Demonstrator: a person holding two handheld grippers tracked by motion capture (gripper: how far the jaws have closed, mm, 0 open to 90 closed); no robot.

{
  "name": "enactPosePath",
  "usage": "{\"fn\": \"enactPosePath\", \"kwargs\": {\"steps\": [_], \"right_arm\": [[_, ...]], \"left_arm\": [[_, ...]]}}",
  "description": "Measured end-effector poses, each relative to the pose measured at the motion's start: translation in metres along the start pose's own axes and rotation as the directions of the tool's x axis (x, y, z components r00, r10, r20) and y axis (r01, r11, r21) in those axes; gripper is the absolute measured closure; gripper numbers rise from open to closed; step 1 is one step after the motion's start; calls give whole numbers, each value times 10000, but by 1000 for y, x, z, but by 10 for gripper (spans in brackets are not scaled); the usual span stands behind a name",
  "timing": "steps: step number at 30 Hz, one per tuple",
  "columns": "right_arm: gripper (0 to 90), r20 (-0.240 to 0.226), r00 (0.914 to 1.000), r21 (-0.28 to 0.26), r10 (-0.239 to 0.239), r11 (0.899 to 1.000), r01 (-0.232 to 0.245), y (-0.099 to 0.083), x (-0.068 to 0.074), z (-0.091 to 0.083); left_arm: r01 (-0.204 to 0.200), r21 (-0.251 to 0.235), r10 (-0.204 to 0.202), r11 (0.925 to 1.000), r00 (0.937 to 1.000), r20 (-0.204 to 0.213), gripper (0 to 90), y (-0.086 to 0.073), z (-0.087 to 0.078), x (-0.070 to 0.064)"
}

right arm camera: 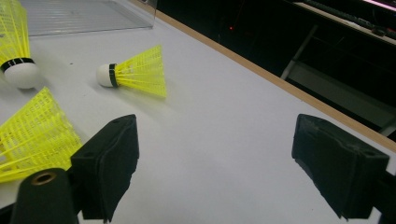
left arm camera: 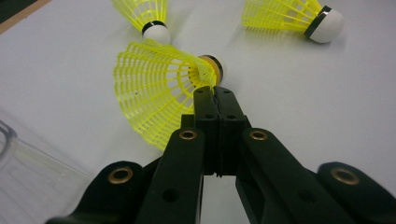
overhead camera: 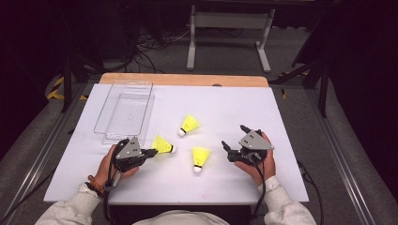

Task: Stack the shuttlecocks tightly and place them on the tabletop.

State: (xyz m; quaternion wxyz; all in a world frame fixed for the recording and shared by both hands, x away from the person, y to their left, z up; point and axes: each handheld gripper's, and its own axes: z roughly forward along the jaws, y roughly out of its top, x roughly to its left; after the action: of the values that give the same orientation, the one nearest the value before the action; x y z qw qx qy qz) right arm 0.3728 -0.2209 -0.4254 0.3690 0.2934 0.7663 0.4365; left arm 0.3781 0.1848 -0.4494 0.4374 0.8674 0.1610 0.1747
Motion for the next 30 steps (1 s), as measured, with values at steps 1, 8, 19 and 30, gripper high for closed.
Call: {"fn": "enactPosePath", "kwargs": {"steps": [1,8,19,30], "right_arm": [[156,4,10000,5,-1,10000,1,0,0,0],[156,0,10000,41,3,10000,-3,0,0,1],[156,-87,10000,196,27,9998,-25,-2,0,3],[154,-142,9999,273,18,9996,-14,-2,0,4]], "left_arm": [[50,-58,-50,10000,10000,12,897,1,0,0],[-77,-157,75,9998,9999,-100,897,7,-3,5],[16,-27,-16,10000,10000,-11,895,24,-1,17],[-78,51,79,10000,9999,-65,896,26,-2,20]]}}
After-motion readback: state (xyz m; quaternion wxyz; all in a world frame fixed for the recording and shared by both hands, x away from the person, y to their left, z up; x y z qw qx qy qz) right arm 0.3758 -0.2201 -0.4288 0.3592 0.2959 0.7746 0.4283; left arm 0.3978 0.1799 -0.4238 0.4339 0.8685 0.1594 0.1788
